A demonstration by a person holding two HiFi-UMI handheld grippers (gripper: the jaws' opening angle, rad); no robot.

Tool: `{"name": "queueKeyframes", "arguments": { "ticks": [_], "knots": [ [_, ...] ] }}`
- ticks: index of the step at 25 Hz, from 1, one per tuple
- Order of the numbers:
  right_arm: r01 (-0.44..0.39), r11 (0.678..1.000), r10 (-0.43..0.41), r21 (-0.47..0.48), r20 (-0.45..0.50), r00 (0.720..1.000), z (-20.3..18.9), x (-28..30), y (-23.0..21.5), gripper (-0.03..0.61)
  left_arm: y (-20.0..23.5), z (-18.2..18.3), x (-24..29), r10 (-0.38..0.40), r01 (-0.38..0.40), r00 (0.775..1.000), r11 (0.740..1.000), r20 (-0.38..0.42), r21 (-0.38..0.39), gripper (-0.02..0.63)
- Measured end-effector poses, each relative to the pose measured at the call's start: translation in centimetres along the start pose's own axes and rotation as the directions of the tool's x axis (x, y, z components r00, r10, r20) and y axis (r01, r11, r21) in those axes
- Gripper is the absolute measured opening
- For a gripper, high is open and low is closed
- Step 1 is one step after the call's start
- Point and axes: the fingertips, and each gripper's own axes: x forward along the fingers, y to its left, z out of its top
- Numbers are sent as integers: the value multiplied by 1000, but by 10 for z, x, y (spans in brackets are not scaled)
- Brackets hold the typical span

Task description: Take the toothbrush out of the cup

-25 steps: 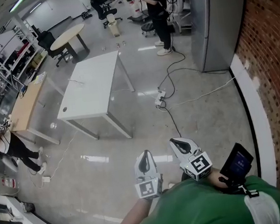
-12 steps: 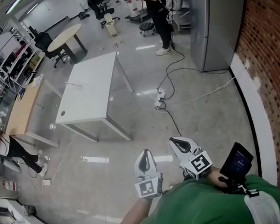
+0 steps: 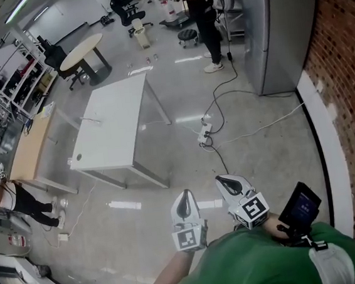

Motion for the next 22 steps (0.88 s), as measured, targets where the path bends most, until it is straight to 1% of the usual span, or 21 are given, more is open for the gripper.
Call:
{"name": "queueKeyframes", "arguments": {
  "ticks": [6,11,16,22],
  "knots": [
    [-16,1000,16,5,7,1000,6,17,-49,3,-12,4,49,16,-16,1000,1000,0,26,6],
    [-33,999,33,0,10,999,9,26,-85,3,-24,3,83,34,-34,999,999,14,30,6],
    [-39,999,39,12,5,999,7,43,-99,3,-20,-1,103,38,-37,999,999,-1,26,6],
    [-20,999,20,40,-6,1000,7,66,-115,3,-12,-2,129,28,-27,1000,999,-14,29,6]
  ]
}}
